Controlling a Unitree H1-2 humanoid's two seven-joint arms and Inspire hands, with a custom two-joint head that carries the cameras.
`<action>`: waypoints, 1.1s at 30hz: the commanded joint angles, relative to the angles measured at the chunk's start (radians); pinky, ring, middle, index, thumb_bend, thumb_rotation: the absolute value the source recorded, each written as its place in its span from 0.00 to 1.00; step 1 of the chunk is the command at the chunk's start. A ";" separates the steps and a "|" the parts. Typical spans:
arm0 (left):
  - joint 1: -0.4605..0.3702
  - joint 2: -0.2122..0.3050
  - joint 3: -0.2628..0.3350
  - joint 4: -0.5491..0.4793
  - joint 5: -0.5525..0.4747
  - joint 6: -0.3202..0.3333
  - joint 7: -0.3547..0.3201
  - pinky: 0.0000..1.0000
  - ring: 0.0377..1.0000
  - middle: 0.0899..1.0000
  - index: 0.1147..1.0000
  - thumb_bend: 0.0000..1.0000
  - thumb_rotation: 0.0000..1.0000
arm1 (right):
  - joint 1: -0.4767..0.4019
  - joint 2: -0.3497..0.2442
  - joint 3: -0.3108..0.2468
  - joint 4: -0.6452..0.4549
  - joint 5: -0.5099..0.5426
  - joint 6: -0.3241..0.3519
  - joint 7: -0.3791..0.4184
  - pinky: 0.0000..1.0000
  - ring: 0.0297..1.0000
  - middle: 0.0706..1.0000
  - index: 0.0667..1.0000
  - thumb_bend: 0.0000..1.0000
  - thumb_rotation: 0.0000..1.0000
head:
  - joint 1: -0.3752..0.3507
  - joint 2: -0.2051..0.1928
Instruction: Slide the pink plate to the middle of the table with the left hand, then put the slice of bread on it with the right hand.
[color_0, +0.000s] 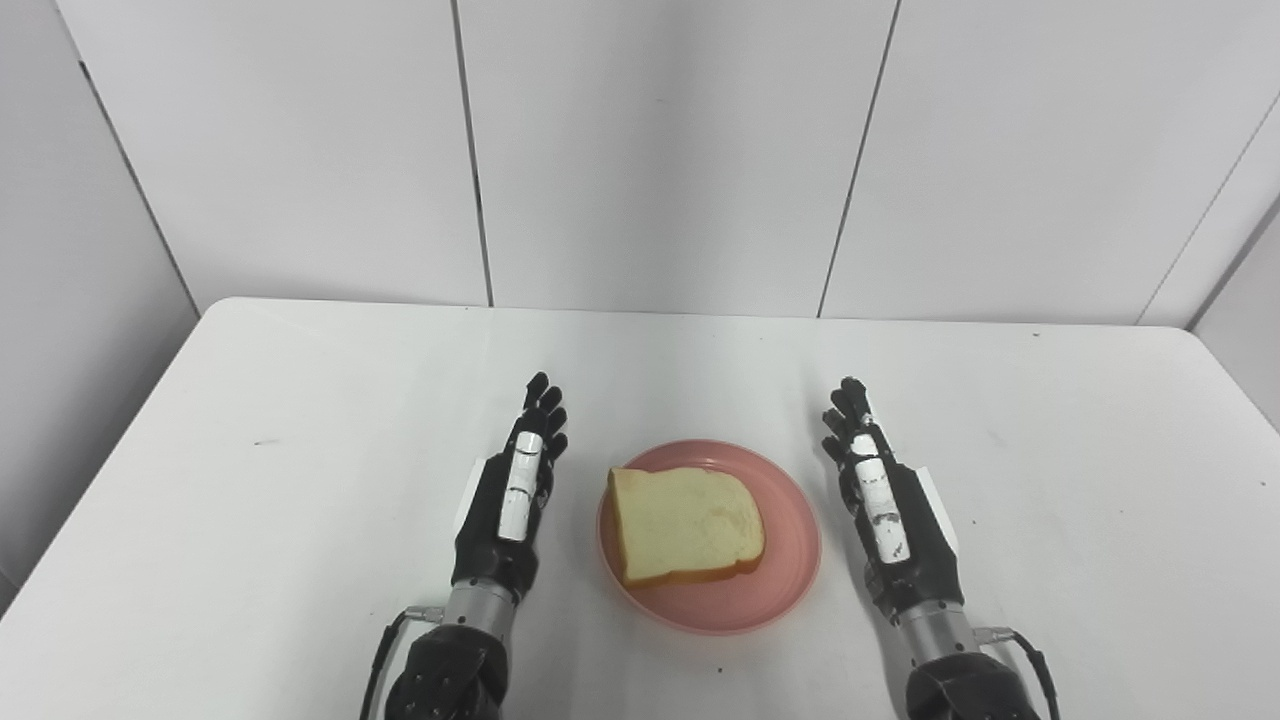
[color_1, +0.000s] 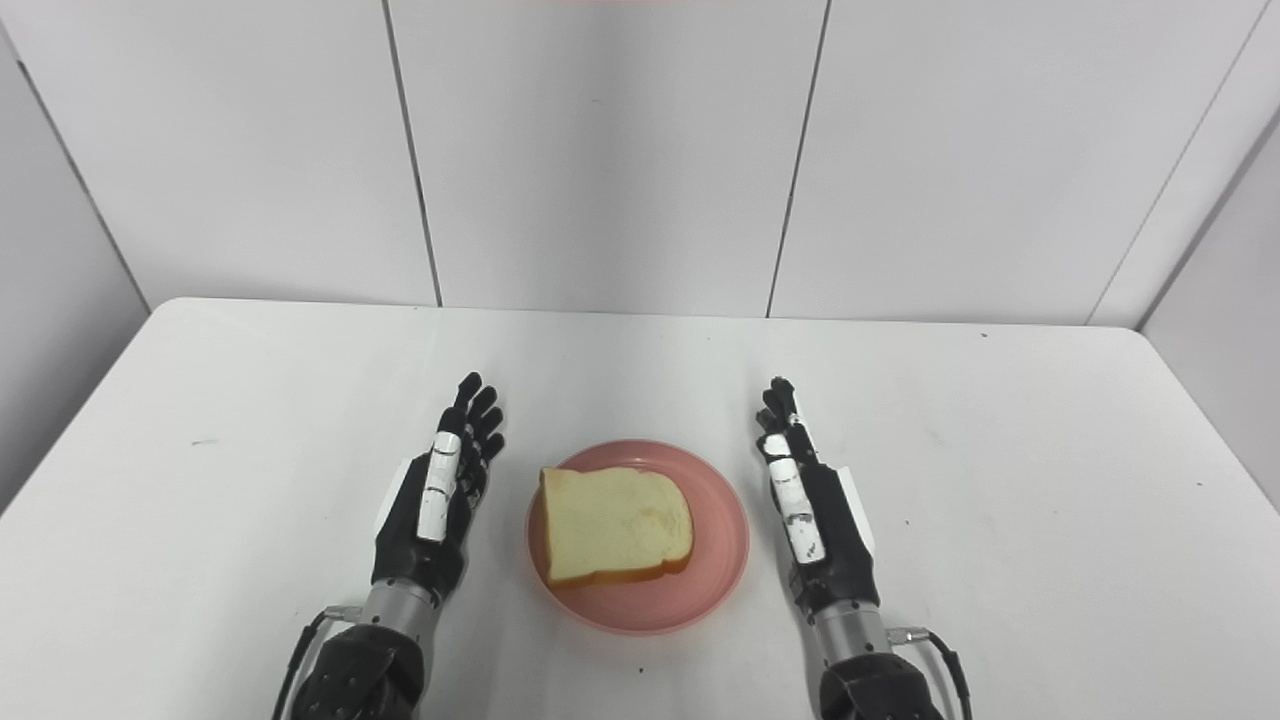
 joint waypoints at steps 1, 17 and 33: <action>-0.010 -0.008 -0.009 -0.032 0.008 -0.032 0.001 1.00 1.00 1.00 0.99 0.66 0.97 | -0.021 -0.005 -0.002 -0.036 0.010 0.005 0.000 1.00 1.00 1.00 1.00 0.56 0.94 | 0.000 -0.001; -0.009 -0.003 -0.013 -0.034 0.005 -0.025 -0.002 1.00 1.00 1.00 0.99 0.67 0.96 | -0.031 -0.006 -0.011 -0.038 0.026 0.016 -0.011 1.00 1.00 1.00 1.00 0.58 0.91 | -0.008 -0.003; -0.008 0.001 -0.018 -0.035 0.007 -0.021 -0.004 1.00 1.00 1.00 0.98 0.67 0.97 | -0.032 -0.010 -0.012 -0.050 0.030 0.026 -0.009 1.00 1.00 1.00 1.00 0.61 0.91 | -0.010 -0.005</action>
